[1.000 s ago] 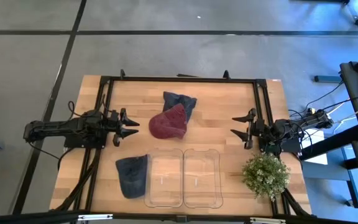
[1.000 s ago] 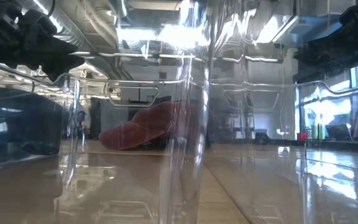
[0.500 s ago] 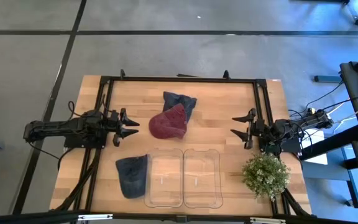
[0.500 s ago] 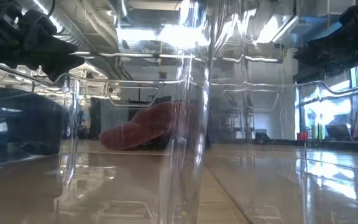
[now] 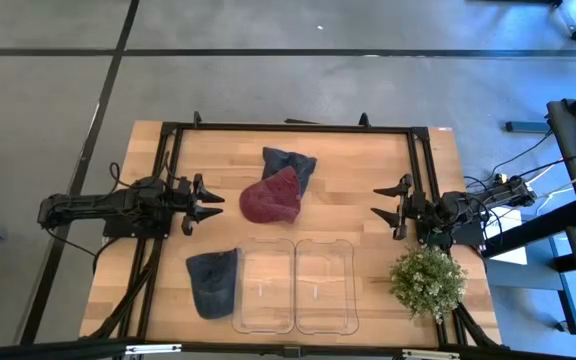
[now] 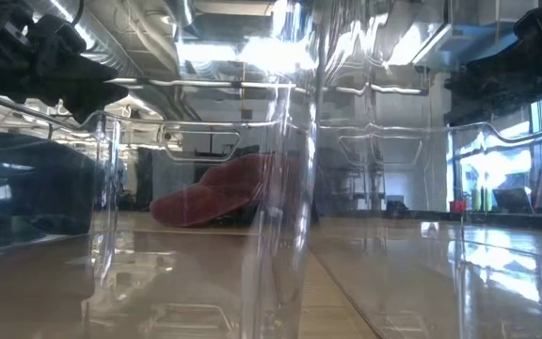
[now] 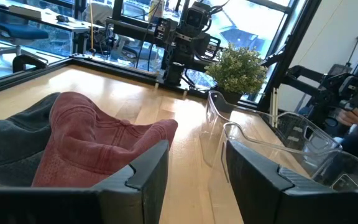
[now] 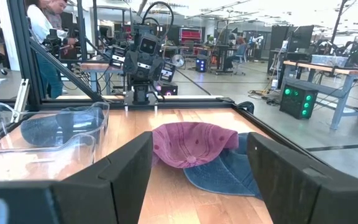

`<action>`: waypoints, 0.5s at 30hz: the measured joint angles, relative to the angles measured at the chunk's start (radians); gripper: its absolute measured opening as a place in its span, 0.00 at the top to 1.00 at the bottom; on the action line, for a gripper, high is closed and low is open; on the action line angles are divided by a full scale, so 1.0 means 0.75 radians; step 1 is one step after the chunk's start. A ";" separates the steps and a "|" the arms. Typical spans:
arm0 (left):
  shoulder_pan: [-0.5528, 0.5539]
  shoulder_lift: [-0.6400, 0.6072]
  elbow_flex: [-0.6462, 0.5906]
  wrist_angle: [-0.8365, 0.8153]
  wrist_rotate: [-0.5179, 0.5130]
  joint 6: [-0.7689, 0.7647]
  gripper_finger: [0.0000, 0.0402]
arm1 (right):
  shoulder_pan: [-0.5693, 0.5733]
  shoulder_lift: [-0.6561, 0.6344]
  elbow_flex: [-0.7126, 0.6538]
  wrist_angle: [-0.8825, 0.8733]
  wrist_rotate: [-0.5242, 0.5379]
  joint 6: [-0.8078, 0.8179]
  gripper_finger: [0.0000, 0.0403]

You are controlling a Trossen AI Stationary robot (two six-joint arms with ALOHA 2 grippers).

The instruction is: Pick & Place hat

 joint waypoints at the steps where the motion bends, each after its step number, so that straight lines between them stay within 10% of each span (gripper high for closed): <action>1: 0.000 0.000 0.000 0.000 0.000 0.000 0.61 | 0.000 0.000 0.000 -0.001 0.013 0.001 0.36; 15: 0.000 0.000 -0.001 0.045 0.001 -0.001 0.61 | 0.000 0.014 0.000 0.083 0.525 0.719 0.36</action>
